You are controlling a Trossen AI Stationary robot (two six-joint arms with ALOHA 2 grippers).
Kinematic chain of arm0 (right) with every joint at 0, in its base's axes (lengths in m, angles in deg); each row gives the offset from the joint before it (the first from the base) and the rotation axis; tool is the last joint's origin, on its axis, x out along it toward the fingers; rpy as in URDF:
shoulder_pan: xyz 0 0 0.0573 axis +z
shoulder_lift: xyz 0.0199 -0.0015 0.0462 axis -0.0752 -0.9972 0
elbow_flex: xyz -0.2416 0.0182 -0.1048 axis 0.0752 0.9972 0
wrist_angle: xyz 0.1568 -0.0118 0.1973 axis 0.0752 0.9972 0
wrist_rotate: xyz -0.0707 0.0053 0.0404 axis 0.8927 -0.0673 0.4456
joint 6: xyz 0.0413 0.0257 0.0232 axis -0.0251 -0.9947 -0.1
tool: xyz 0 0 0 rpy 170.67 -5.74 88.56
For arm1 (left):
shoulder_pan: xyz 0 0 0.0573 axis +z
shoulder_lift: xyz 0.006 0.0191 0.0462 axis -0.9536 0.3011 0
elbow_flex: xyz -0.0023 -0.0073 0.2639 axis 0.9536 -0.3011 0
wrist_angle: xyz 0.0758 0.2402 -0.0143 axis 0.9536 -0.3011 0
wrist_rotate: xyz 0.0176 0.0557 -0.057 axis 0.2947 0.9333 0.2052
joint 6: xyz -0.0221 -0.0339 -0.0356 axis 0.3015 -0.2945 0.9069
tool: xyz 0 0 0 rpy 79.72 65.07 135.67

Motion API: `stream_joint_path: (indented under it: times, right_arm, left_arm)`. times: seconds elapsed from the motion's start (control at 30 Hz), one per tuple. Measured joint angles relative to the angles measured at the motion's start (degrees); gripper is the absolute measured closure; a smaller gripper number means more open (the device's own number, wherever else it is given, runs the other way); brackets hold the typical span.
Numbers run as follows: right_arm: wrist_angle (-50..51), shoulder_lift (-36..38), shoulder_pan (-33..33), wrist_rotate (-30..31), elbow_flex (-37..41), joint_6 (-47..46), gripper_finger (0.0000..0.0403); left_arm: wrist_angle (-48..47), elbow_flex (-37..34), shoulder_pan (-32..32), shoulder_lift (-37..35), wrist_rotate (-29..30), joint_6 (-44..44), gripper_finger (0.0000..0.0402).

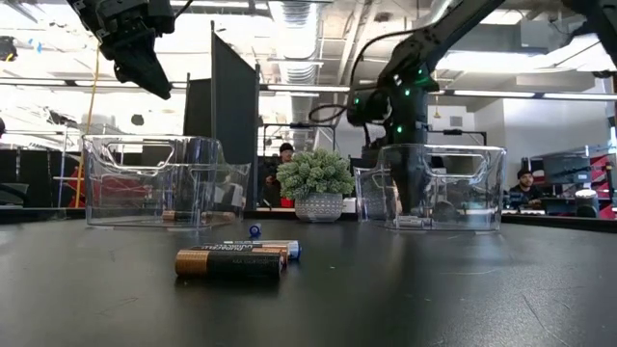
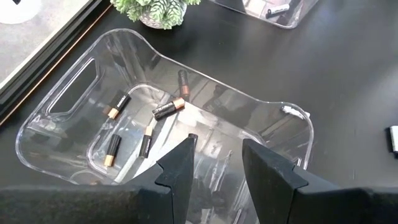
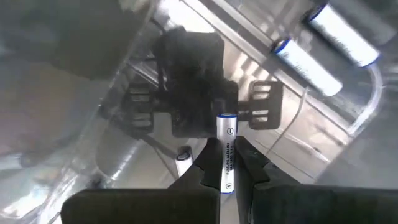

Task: Sort batteries
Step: Put the white-blue battery into the right transparent bin

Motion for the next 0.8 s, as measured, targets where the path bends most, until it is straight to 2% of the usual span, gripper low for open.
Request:
stream_joint_path:
  times: [0.27,0.47,0.8]
  right_arm:
    - [-0.8,-2.6,0.0,-0.9,-0.2,0.0,0.0363]
    - [-1.8,-2.3,0.2,-0.2,-0.2,0.0,0.0321]
    - [6.8,-2.3,-0.1,0.3,-5.4,2.5,0.0263]
  left_arm:
    - [0.0,0.0,0.0,0.0,0.0,-0.2,0.0269]
    - [0.0,0.0,0.0,0.0,0.0,-0.2,0.0269]
    - [-0.1,0.0,0.0,0.0,0.0,0.0,0.0269]
